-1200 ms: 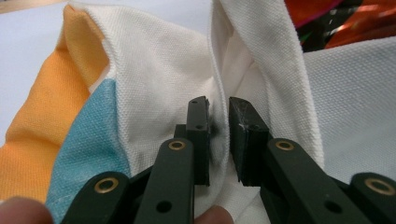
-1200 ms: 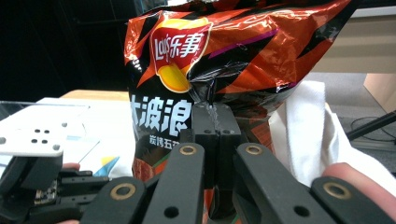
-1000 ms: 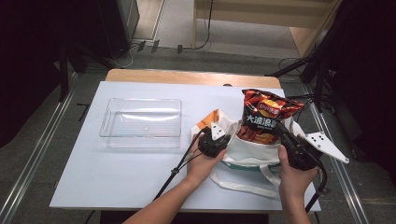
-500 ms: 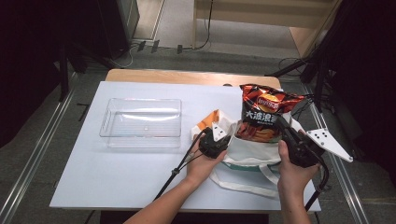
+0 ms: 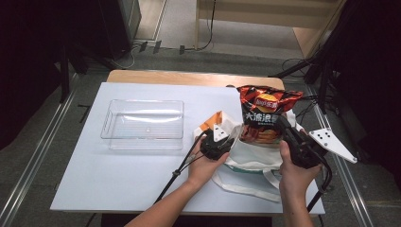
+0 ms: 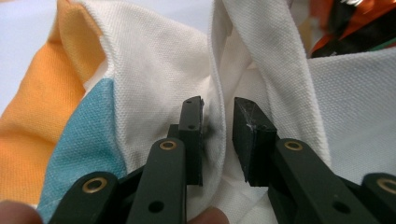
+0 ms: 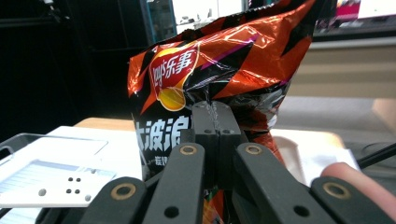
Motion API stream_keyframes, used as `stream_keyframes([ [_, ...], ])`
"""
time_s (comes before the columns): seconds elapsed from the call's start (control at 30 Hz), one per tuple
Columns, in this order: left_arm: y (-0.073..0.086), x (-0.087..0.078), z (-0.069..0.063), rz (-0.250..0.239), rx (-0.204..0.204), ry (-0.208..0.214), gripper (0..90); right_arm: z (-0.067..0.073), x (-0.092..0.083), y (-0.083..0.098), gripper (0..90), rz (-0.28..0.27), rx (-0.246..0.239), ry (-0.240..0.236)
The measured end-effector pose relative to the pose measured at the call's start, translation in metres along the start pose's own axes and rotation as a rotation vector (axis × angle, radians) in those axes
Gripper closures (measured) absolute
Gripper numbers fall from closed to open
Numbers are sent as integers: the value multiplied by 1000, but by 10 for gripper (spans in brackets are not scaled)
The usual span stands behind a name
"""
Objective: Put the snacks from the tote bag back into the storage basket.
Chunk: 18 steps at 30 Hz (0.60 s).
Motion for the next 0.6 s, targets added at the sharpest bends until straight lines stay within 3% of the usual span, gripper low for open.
stream_keyframes([
  [0.1, 0, 0, -1, 2, 10, -8, 737, -3, -7, -11, 900, -37, 11, 4],
  [0.17, 0, 0, -1, 2, 16, -6, 736, -5, -9, -18, 900, -57, 33, -19],
  [0.23, 0, -1, -1, -4, 13, -1, 728, -5, -8, -21, 900, -53, 19, -20],
  [0.37, -4, -12, 4, -55, -76, 42, 694, -5, -7, -11, 900, -33, 24, -6],
  [0.5, -15, -29, 2, -99, -99, 65, 662, -8, -8, -3, 900, -21, 21, 10],
  [0.6, -33, -44, 0, -163, -123, 74, 637, -9, -8, -2, 900, -17, 17, 17],
])
Point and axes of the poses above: each handheld gripper's, and its own axes: x roughly forward along the jaws, y roughly out of its underside, z roughly to its left, the point moved 4 cm from there along x, roughly forward along the jaws, and after that the axes turned 9 degrees about -z, right-handed, at the moved point
